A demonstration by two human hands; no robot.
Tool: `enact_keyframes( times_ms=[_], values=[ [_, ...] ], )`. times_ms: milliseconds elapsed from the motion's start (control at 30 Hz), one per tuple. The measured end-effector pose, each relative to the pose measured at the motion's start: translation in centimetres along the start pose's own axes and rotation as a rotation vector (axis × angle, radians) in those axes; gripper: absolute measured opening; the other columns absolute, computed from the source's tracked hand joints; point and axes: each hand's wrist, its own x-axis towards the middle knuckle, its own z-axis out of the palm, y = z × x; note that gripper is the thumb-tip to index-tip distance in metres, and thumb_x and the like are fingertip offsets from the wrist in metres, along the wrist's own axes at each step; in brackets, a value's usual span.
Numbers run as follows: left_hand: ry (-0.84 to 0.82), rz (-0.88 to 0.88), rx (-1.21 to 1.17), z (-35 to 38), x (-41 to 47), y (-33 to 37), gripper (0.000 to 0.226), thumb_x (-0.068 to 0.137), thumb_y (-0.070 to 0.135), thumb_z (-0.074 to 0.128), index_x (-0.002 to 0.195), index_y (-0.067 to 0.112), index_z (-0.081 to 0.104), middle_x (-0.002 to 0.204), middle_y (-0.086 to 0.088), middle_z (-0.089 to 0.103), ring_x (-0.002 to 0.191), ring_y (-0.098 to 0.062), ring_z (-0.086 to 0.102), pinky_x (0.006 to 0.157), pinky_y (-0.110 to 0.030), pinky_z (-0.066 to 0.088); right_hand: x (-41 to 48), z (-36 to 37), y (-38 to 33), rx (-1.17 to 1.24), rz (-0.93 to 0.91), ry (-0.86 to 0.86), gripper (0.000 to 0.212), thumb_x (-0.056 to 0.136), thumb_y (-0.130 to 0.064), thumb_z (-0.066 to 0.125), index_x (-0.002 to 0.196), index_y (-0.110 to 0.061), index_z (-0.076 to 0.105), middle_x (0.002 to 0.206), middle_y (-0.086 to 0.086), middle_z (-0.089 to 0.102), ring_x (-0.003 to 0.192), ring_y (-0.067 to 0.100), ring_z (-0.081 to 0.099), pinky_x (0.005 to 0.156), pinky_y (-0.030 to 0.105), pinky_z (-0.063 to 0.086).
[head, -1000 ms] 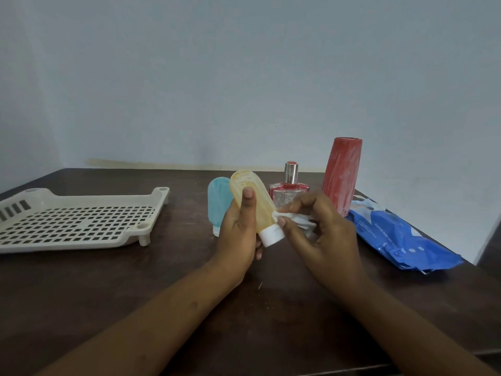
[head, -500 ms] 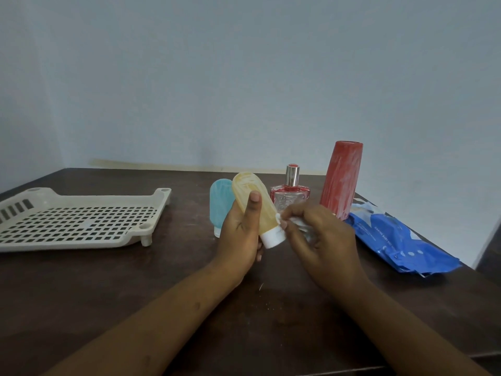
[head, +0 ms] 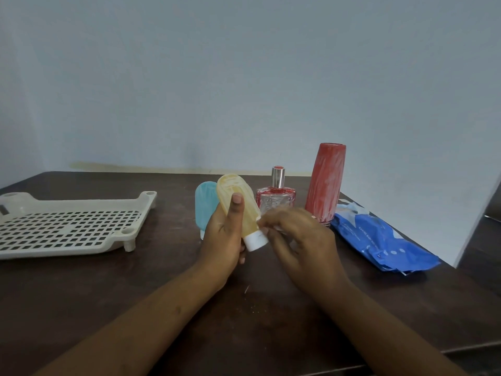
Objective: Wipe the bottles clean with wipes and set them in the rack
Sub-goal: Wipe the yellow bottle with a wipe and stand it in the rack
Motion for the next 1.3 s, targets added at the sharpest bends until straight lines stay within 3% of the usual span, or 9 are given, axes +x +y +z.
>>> enact_keyframes(
  times_ms=[100, 200, 333, 667, 867, 933, 1033, 1200, 1300],
  values=[
    [-0.021, -0.001, -0.010, 0.1, -0.1, 0.2, 0.062, 0.067, 0.069, 0.031, 0.082, 0.012, 0.050, 0.048, 0.002, 0.045, 0.035, -0.003, 0.042, 0.033, -0.020, 0.035, 0.0, -0.1, -0.1, 0.026, -0.017, -0.019, 0.013, 0.086, -0.011, 0.057, 0.094, -0.014, 0.067, 0.093, -0.007, 0.066, 0.090, 0.001, 0.056, 0.080, 0.011, 0.042],
    [-0.050, -0.019, -0.013, 0.1, -0.2, 0.4, 0.068, 0.067, 0.069, 0.030, 0.089, 0.009, 0.052, 0.044, 0.003, 0.043, 0.034, -0.004, 0.040, 0.032, -0.019, 0.034, 0.1, 0.0, 0.6, 0.072, 0.117, 0.021, 0.012, 0.086, -0.015, 0.059, 0.094, -0.017, 0.067, 0.089, -0.015, 0.063, 0.088, -0.002, 0.057, 0.075, 0.007, 0.041],
    [-0.081, -0.047, 0.001, 0.2, -0.4, 0.6, 0.064, 0.067, 0.068, 0.026, 0.087, 0.013, 0.051, 0.042, 0.005, 0.044, 0.033, -0.004, 0.041, 0.033, -0.018, 0.035, 0.0, 0.2, 1.1, 0.163, 0.249, 0.012, 0.012, 0.085, -0.007, 0.066, 0.092, -0.017, 0.067, 0.084, -0.018, 0.063, 0.082, -0.002, 0.060, 0.067, 0.005, 0.040],
    [-0.088, -0.059, -0.005, 0.2, 0.0, 0.3, 0.071, 0.061, 0.073, 0.027, 0.082, 0.009, 0.050, 0.050, -0.002, 0.044, 0.037, -0.006, 0.041, 0.034, -0.020, 0.034, 0.0, 0.1, -0.3, 0.122, 0.055, 0.047, 0.011, 0.086, -0.016, 0.058, 0.094, -0.017, 0.066, 0.092, -0.017, 0.062, 0.090, -0.002, 0.059, 0.076, 0.011, 0.045],
    [-0.106, -0.113, 0.024, 0.4, 0.0, -0.2, 0.072, 0.060, 0.076, 0.019, 0.073, 0.012, 0.049, 0.037, 0.004, 0.039, 0.032, -0.008, 0.038, 0.033, -0.017, 0.032, 0.0, 0.0, 0.5, 0.160, 0.215, 0.053, 0.016, 0.083, -0.004, 0.065, 0.092, -0.018, 0.066, 0.086, -0.022, 0.061, 0.083, -0.006, 0.059, 0.066, 0.002, 0.039],
    [-0.109, -0.159, 0.016, 0.2, 0.2, -0.1, 0.085, 0.057, 0.079, 0.015, 0.076, 0.006, 0.054, 0.036, 0.002, 0.040, 0.031, -0.009, 0.038, 0.033, -0.018, 0.033, 0.0, 0.0, 0.3, 0.171, 0.214, 0.054, 0.013, 0.083, -0.007, 0.063, 0.092, -0.017, 0.066, 0.087, -0.023, 0.061, 0.083, -0.007, 0.058, 0.067, 0.003, 0.039],
    [-0.142, -0.200, -0.008, -0.1, 0.4, -0.1, 0.114, 0.053, 0.084, 0.013, 0.097, -0.011, 0.059, 0.039, -0.002, 0.041, 0.031, -0.012, 0.039, 0.035, -0.020, 0.034, 0.0, 0.0, 0.3, 0.185, 0.252, 0.026, 0.013, 0.086, -0.007, 0.065, 0.094, -0.017, 0.065, 0.087, -0.022, 0.060, 0.085, -0.008, 0.057, 0.067, 0.003, 0.040],
    [-0.148, -0.172, 0.045, -0.2, 0.0, 0.1, 0.083, 0.066, 0.077, 0.015, 0.076, 0.005, 0.056, 0.038, 0.000, 0.042, 0.032, -0.011, 0.040, 0.035, -0.020, 0.036, -0.1, -0.1, 0.1, 0.205, 0.314, 0.005, 0.015, 0.086, -0.013, 0.066, 0.096, -0.024, 0.062, 0.088, -0.022, 0.061, 0.088, -0.008, 0.057, 0.068, 0.005, 0.042],
    [-0.133, -0.138, 0.037, -0.2, -0.1, 0.2, 0.074, 0.069, 0.074, 0.020, 0.079, 0.009, 0.056, 0.040, 0.001, 0.042, 0.034, -0.010, 0.039, 0.035, -0.019, 0.036, -0.1, 0.0, -0.1, 0.210, 0.290, 0.014, 0.014, 0.086, -0.014, 0.066, 0.096, -0.023, 0.062, 0.087, -0.022, 0.060, 0.088, -0.007, 0.058, 0.067, 0.004, 0.041]
  ],
)
